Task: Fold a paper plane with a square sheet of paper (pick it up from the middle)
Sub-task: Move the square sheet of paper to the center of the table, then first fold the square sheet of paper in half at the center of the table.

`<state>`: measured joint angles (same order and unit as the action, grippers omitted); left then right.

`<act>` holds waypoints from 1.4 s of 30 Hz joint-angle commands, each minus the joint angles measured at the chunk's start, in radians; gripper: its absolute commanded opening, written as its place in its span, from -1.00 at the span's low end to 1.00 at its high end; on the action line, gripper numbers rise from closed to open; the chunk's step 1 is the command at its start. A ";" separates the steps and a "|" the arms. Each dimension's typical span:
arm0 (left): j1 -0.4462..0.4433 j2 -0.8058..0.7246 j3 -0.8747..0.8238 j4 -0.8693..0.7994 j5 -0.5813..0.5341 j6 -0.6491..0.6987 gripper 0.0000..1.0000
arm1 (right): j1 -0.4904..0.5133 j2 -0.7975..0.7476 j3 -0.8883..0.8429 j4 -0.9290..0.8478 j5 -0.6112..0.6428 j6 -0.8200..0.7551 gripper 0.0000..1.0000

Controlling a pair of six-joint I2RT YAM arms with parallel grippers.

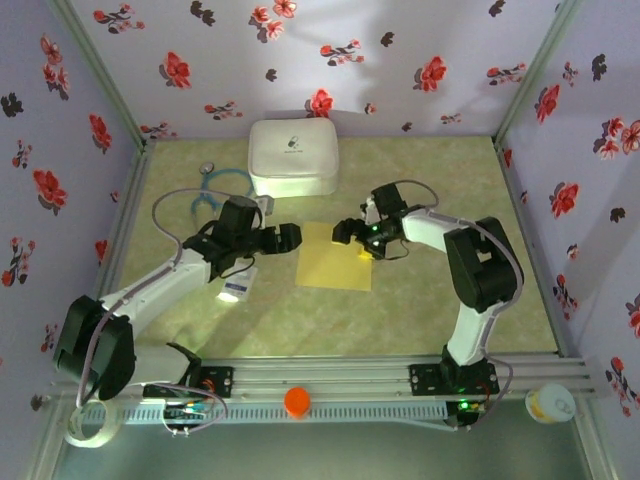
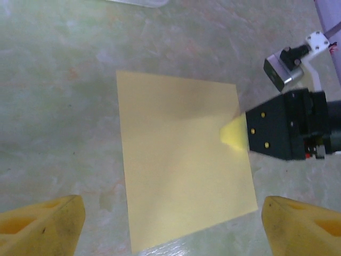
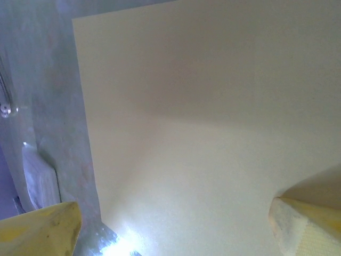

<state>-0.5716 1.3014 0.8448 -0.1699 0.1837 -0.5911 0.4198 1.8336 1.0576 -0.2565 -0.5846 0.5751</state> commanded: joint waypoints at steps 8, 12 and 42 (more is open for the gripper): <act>-0.007 0.003 0.046 -0.101 -0.079 0.063 0.67 | 0.059 -0.062 -0.119 0.036 -0.017 0.075 0.87; -0.030 0.004 0.077 -0.172 -0.180 0.079 0.66 | 0.058 -0.156 -0.123 0.074 0.035 0.130 0.94; -0.237 0.615 0.649 -0.556 -0.172 -0.038 0.50 | -0.153 -0.729 -0.369 -0.079 0.507 0.168 0.99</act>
<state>-0.7971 1.8542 1.4216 -0.6037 -0.0059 -0.5941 0.2726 1.1091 0.7002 -0.3470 -0.0788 0.7197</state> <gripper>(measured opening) 0.750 0.993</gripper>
